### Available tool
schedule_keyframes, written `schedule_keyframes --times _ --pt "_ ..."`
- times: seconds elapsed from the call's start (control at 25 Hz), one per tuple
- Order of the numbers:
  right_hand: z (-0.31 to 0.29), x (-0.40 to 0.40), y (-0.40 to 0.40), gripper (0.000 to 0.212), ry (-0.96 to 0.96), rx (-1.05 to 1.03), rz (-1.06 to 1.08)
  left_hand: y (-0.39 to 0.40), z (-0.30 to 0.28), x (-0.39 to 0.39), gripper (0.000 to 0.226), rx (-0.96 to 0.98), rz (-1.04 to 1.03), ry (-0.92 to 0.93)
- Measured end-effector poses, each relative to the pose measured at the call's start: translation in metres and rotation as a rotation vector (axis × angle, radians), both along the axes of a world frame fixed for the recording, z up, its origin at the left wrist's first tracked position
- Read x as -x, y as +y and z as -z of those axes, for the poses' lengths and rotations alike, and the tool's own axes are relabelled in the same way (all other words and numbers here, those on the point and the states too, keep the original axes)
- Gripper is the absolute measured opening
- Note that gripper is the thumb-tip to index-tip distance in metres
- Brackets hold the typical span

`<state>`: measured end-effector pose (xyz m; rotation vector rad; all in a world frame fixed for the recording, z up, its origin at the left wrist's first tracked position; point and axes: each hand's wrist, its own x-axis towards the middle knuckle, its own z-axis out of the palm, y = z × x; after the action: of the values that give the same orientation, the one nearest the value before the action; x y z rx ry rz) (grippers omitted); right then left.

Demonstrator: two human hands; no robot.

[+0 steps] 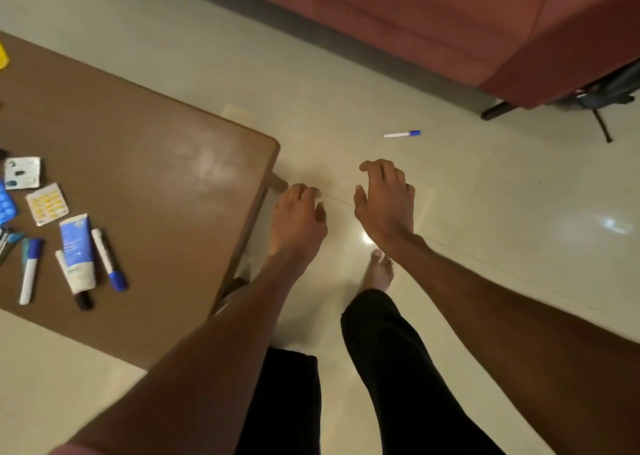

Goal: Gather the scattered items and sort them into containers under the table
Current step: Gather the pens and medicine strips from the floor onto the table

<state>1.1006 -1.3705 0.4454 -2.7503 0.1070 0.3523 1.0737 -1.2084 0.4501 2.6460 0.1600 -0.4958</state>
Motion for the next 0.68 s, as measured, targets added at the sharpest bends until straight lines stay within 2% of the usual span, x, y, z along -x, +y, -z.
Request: schedule_keyframes --times 0.16,0.32,0.52,0.68 --pt "0.027 -0.038 -0.056 0.037 0.060 -0.010 0.072 -0.041 0.027 -0.043 0.032 0.031 0.017 0.084" --pt "0.089 -0.075 -0.085 0.040 0.126 -0.020 0.108 -0.062 0.088 -0.082 0.044 0.032 0.068 0.167" --pt "0.213 -0.117 -0.103 0.045 0.193 -0.001 0.107 -0.068 0.226 -0.126 0.074 -0.104 0.207 0.268" --pt "0.329 -0.155 -0.116 0.051 0.183 0.058 0.038 -0.060 0.352 -0.153 0.087 -0.174 0.274 0.246"
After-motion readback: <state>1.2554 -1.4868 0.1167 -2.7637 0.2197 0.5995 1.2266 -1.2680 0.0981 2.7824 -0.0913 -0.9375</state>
